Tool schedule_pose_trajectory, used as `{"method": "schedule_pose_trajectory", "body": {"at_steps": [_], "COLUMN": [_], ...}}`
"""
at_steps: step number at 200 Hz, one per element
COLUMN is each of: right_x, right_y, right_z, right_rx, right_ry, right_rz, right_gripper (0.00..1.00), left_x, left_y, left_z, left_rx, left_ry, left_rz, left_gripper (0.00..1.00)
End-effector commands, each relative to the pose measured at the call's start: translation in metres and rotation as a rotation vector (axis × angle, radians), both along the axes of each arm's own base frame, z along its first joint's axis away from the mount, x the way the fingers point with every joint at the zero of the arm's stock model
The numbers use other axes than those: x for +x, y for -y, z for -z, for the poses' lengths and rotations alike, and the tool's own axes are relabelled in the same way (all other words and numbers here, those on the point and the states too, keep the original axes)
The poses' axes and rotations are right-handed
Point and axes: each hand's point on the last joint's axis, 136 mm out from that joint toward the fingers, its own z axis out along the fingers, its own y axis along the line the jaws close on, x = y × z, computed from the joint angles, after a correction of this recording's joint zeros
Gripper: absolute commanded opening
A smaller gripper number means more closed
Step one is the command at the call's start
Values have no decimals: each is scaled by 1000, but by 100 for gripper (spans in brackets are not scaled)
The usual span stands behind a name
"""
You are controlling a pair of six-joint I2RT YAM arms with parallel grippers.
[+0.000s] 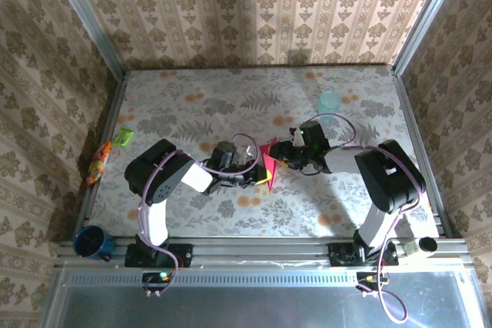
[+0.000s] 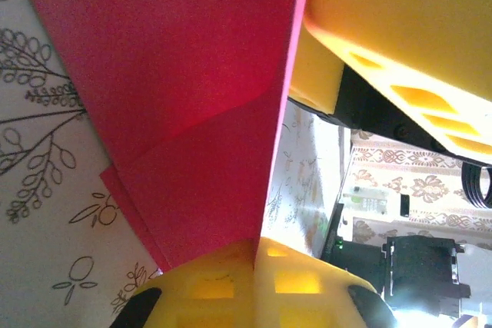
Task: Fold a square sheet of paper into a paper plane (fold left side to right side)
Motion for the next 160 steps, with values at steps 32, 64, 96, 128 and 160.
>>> {"method": "schedule_pose_trajectory", "body": {"at_steps": [32, 64, 96, 128, 160], "right_x": [4, 0, -7, -14, -20], "right_y": [-2, 0, 4, 10, 15], "right_z": [10, 22, 35, 49, 58], "right_rx": [-33, -65, -137, -205, -245], "right_ry": [-17, -46, -88, -130, -158], "right_rz": [7, 7, -5, -13, -9], "right_gripper": [51, 49, 48, 46, 46], "left_x": [1, 2, 2, 2, 2], "left_y": [-1, -1, -1, 0, -1], "left_z": [3, 4, 5, 3, -3], "left_rx": [-17, -23, -26, -28, -35], "left_ry": [-15, -18, -20, -7, 7], "left_rz": [0, -9, -13, -8, -11], "left_gripper": [0, 0, 0, 5, 9]}}
